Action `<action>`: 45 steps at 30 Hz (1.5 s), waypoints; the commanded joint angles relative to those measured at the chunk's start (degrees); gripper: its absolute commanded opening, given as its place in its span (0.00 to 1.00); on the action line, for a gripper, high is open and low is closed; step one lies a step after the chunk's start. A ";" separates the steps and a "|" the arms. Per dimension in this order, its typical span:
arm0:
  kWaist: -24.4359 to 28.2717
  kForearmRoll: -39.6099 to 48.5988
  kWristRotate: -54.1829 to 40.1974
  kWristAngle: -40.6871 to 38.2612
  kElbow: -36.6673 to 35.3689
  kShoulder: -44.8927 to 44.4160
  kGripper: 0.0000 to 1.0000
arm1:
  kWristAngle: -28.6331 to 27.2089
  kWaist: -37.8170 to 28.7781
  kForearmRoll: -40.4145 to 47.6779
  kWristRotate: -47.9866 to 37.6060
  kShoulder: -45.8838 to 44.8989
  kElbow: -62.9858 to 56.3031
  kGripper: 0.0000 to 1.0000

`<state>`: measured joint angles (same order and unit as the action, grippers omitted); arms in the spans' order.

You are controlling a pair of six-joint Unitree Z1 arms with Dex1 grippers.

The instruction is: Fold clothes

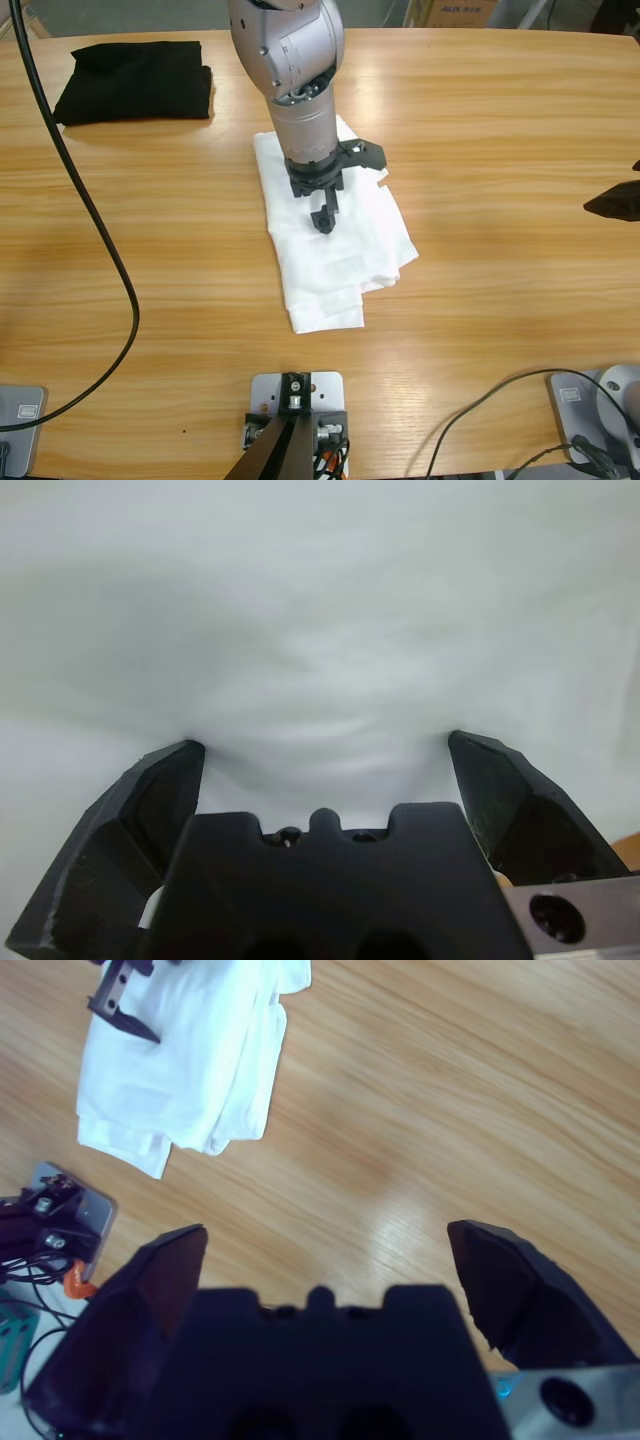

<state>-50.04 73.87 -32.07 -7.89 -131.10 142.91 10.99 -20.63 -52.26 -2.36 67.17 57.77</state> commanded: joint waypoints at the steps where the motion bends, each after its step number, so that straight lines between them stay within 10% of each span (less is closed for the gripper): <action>1: -6.99 1.01 -5.17 -1.25 -2.04 4.93 0.98 | -1.13 -0.55 1.95 -0.63 1.60 -3.03 1.00; 11: -10.68 1.27 -4.08 0.96 -5.64 4.21 0.98 | -1.24 -0.55 2.52 -0.80 -0.63 -4.07 1.00; 18: 2.03 1.43 10.87 1.30 -11.02 -1.75 0.98 | -0.94 -0.55 2.45 -1.33 -2.74 -4.30 0.99; 24: 24.90 7.90 29.44 1.12 -11.20 -13.85 0.97 | 0.63 -0.55 8.37 -2.59 2.04 -3.73 0.99; 27: 32.90 8.92 52.50 3.58 -12.94 -13.16 0.97 | 0.86 -0.64 8.93 -3.21 2.92 -3.72 0.99; 45: 42.69 12.89 52.59 11.05 -41.29 12.45 1.00 | 2.40 -0.64 14.54 -3.14 11.71 -4.95 0.99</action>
<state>-8.72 85.86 21.66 2.50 -150.39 147.91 11.52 -20.64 -40.65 -5.08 72.99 54.77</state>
